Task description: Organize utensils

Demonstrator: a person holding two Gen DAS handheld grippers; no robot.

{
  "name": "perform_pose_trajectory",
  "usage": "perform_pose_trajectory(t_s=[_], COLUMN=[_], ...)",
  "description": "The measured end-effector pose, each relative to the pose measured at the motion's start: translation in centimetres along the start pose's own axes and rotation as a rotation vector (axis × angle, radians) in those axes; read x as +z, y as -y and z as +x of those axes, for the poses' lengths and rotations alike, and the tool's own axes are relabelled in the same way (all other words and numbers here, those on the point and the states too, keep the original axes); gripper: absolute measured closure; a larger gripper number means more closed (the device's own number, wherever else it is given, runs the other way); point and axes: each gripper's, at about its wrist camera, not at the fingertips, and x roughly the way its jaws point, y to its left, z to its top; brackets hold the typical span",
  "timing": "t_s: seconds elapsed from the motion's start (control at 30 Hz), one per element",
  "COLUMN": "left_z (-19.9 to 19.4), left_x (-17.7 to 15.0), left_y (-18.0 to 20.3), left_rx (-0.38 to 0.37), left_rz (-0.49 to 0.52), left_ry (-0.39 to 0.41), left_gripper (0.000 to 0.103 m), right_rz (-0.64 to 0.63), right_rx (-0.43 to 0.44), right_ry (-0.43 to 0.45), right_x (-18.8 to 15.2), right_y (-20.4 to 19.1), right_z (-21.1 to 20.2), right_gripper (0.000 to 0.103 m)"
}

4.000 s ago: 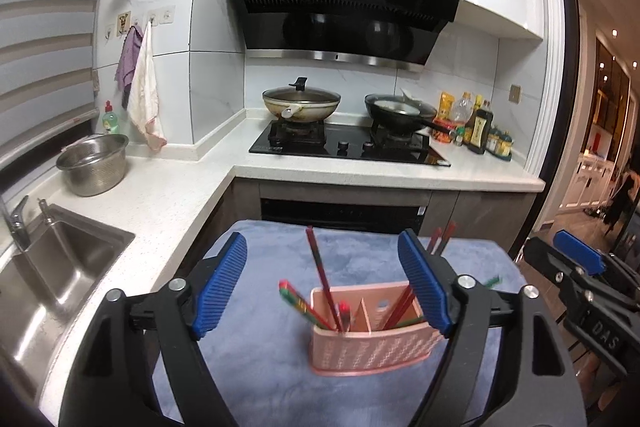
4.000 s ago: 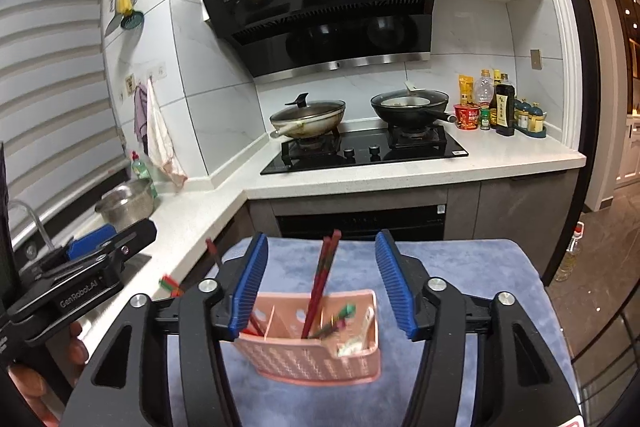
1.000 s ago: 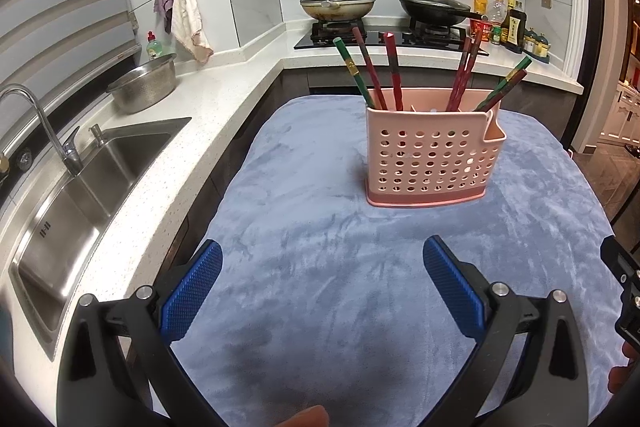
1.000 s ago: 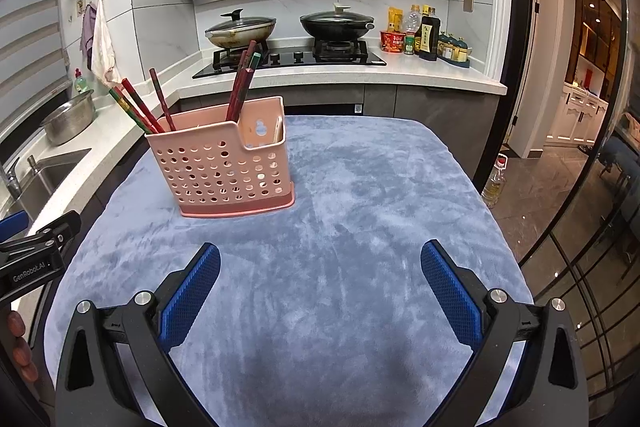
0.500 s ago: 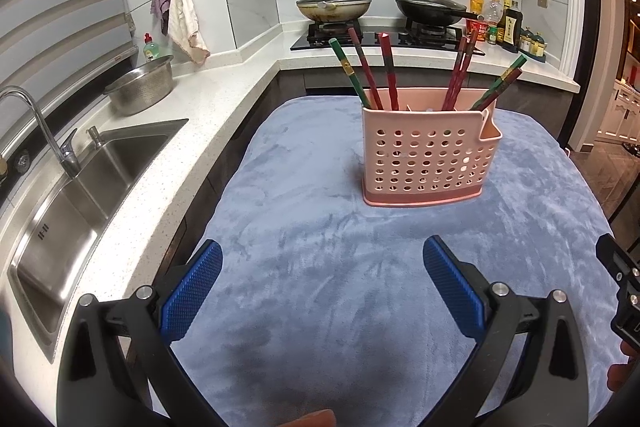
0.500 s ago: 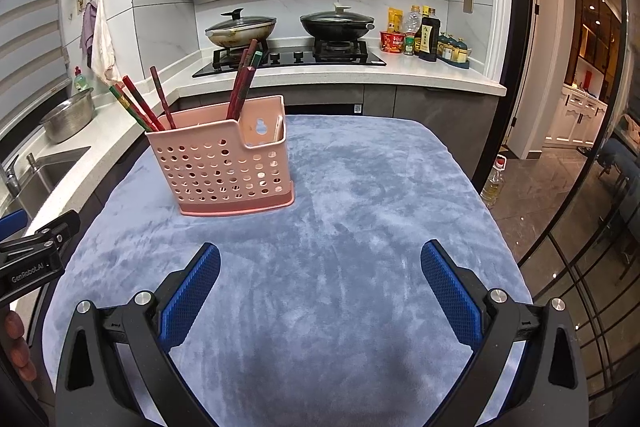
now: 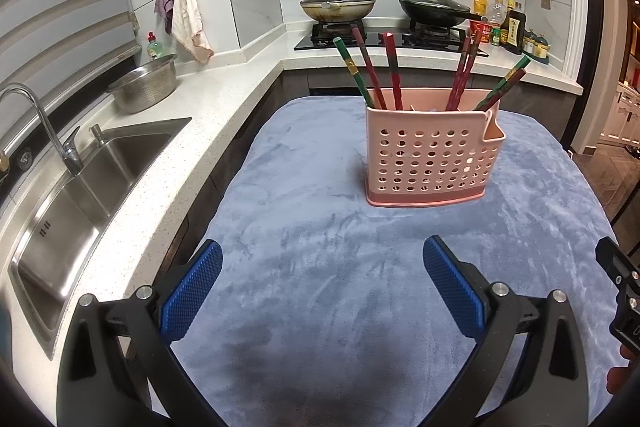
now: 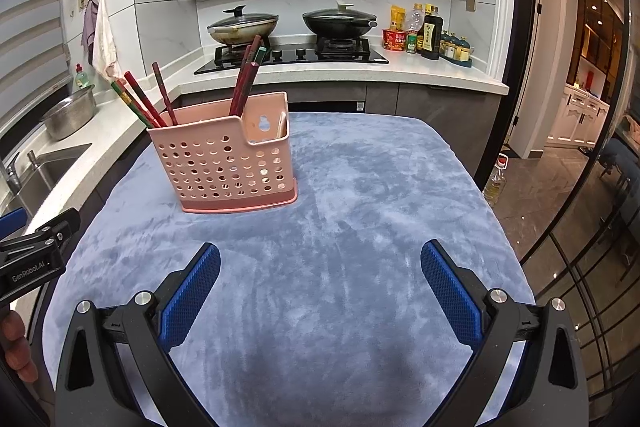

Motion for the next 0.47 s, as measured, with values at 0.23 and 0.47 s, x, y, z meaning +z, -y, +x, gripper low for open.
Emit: perform_pose_trajectory(t_s=[0.23, 0.47], left_z=[0.13, 0.24], left_x=[0.02, -0.04], left_y=[0.08, 0.04], left_rx=[-0.008, -0.024], left_rz=[0.006, 0.005], left_ry=[-0.004, -0.004], left_gripper=[0.007, 0.007], right_rz=[-0.001, 0.001], right_rx=[0.000, 0.002], right_ry=[-0.002, -0.008], right_x=[0.03, 0.02], right_y=[0.04, 0.07], right_z=[0.05, 0.15], right_gripper=[0.007, 0.007])
